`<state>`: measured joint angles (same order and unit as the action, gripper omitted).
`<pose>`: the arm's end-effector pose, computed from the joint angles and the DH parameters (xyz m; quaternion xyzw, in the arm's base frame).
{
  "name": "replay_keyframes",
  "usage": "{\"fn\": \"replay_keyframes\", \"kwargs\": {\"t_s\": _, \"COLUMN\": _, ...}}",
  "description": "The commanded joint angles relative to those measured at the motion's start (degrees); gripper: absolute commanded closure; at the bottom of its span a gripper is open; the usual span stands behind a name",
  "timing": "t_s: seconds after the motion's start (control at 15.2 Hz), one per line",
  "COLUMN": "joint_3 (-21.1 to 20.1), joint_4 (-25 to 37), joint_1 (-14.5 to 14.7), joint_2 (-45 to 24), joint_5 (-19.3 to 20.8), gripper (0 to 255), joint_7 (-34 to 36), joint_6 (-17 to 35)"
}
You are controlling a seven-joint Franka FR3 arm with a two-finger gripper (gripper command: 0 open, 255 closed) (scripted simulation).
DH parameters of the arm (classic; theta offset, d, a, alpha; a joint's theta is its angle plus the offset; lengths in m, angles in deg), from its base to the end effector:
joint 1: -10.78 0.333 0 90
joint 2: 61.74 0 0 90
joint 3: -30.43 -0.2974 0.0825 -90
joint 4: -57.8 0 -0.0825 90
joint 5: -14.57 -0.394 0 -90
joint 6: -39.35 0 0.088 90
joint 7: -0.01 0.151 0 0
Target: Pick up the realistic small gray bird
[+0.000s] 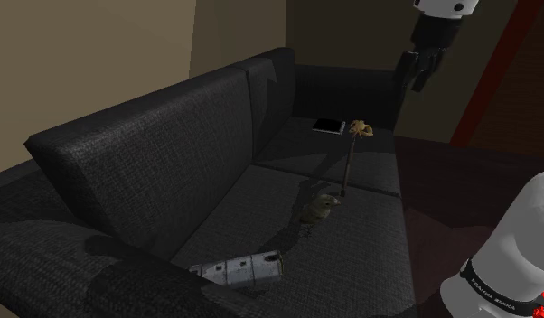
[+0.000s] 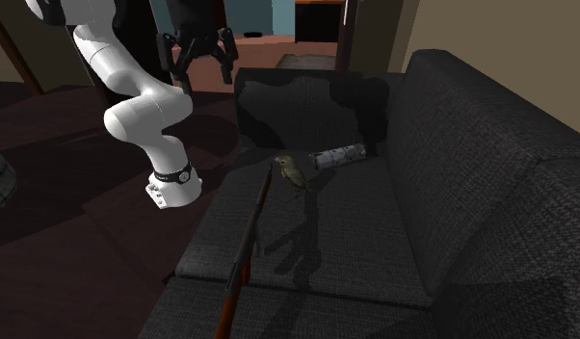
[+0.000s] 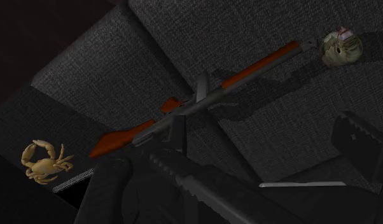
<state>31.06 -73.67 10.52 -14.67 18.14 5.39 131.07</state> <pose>0.3289 -0.0152 0.5782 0.9961 -0.0541 0.0648 0.0245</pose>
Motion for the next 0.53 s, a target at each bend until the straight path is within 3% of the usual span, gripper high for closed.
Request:
{"fn": "replay_keyframes", "kwargs": {"t_s": 0.0, "joint_3": 0.00, "joint_4": 0.00, "joint_1": 0.00, "joint_2": 0.00, "joint_5": 0.00, "gripper": 0, "joint_7": 0.00, "joint_6": 0.00}}
{"fn": "replay_keyframes", "kwargs": {"t_s": 0.46, "joint_3": -2.38, "joint_4": -4.39, "joint_1": 1.17, "joint_2": -8.34, "joint_5": -5.37, "gripper": 0, "joint_7": 5.80, "joint_6": 6.52}}
